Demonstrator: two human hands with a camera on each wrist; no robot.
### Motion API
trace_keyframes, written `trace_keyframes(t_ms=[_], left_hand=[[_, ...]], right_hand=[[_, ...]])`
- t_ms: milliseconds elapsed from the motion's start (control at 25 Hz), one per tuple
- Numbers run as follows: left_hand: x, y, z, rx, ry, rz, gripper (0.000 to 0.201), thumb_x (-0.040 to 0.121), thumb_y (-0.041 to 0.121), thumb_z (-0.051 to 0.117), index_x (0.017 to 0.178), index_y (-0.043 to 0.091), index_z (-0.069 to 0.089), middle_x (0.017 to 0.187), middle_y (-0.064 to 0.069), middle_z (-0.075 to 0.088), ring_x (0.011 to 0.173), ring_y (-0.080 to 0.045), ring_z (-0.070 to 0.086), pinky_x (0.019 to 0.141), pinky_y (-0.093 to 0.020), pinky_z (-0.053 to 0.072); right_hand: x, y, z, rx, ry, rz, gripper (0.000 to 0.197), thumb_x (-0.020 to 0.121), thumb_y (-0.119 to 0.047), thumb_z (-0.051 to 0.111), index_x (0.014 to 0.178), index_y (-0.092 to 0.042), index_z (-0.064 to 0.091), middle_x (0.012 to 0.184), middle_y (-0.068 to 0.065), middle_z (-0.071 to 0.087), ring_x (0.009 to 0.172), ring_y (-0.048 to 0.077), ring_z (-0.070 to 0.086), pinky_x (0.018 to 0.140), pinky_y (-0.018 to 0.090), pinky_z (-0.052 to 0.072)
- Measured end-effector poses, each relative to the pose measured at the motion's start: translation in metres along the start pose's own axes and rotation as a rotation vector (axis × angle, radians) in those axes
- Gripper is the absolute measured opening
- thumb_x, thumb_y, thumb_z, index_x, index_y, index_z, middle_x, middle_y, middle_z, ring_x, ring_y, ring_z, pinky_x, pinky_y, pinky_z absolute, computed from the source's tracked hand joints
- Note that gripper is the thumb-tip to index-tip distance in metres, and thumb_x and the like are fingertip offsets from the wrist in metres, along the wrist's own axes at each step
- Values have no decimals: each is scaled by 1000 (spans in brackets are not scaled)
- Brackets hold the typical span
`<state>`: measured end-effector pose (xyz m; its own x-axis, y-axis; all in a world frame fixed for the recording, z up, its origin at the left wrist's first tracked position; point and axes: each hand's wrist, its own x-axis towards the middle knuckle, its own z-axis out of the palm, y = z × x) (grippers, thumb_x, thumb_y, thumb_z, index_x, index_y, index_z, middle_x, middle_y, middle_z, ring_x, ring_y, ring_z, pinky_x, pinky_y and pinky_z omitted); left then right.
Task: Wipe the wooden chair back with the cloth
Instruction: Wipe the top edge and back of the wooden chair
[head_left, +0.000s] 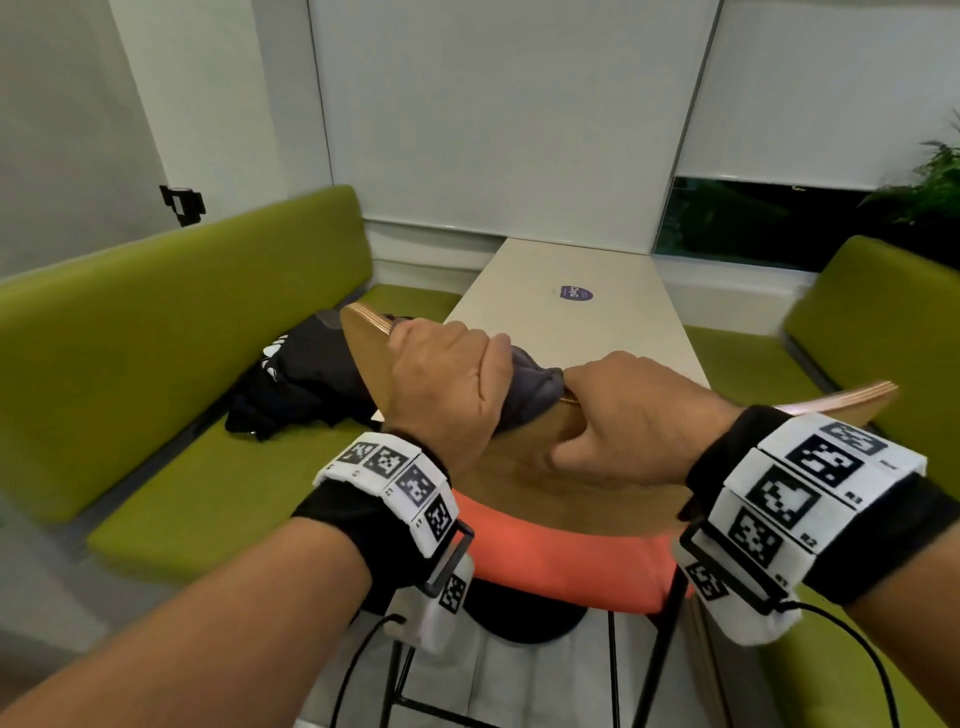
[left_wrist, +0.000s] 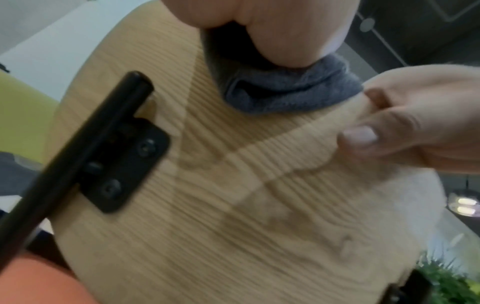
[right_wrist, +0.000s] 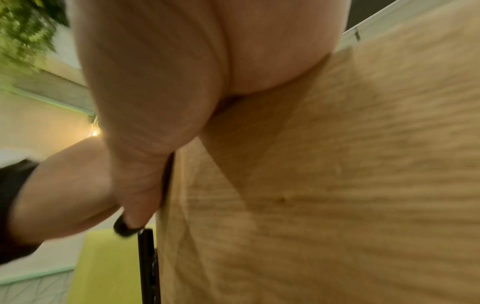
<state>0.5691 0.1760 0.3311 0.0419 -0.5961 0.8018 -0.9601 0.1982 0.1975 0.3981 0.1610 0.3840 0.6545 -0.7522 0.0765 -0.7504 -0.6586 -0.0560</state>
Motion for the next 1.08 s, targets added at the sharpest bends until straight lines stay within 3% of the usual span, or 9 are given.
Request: trace_keyframes(t_ms=[80,160,280,400,520,600,680,840,1080], left_hand=[[-6,13,-4,-73,-31,45,42,94,32,40,64,12,63,62,-5,61,67,-29,55,78,-43,41],[-5,15,-18,-244,-120,-23,39,93,34,36,81,14,68,77,-2,67,80,-23,57,83,-37,39],[3,2,-46,-311,-267,-116,37,86,35,41,109,18,64,110,2,66,104,-12,56,91,-22,39],[6,-11,-59,15,-483,83,64,69,49,40,120,15,58,125,-3,60,125,-19,48,111,-32,24],[4,-14,-59,235,-585,205,66,74,50,60,129,12,53,128,-7,59,125,-24,49,115,-38,18],[3,-13,-55,228,-515,240,54,76,29,75,123,5,59,120,-13,64,116,-30,57,108,-33,25],[-2,-12,-50,217,-391,267,44,74,17,76,113,-1,66,110,-18,70,104,-34,66,99,-33,28],[-12,-9,-48,138,-255,246,40,83,23,51,108,-1,71,106,-16,72,97,-32,70,95,-32,37],[-4,26,-50,48,-306,236,38,85,28,44,101,6,71,88,-11,73,81,-33,67,78,-36,47]], right_hand=[[-5,7,-9,172,34,-33,41,70,-59,70,92,-25,62,82,-7,65,73,11,58,62,25,45],[-8,17,-16,233,37,-11,70,65,-67,70,116,-21,59,111,-1,67,94,14,61,80,27,48],[-4,16,-19,195,-5,-34,105,65,-68,71,147,-17,30,147,3,46,128,20,47,102,31,38],[10,0,-10,218,27,-178,87,76,-55,72,144,-19,32,137,5,55,119,23,53,97,32,42],[23,-10,1,121,50,-224,61,85,-52,62,136,-26,41,116,6,65,101,28,61,86,41,49],[24,-11,7,5,80,-211,42,89,-53,54,121,-25,50,103,3,65,89,27,61,73,40,48],[21,-11,11,-94,128,-182,35,92,-54,46,107,-22,50,93,1,61,77,24,56,64,36,41],[8,-8,11,-141,177,-150,42,95,-58,36,106,-20,51,100,2,63,80,25,57,65,36,42],[-19,14,-2,-213,232,-143,36,97,-52,34,103,-22,53,97,1,64,84,29,60,62,36,39]])
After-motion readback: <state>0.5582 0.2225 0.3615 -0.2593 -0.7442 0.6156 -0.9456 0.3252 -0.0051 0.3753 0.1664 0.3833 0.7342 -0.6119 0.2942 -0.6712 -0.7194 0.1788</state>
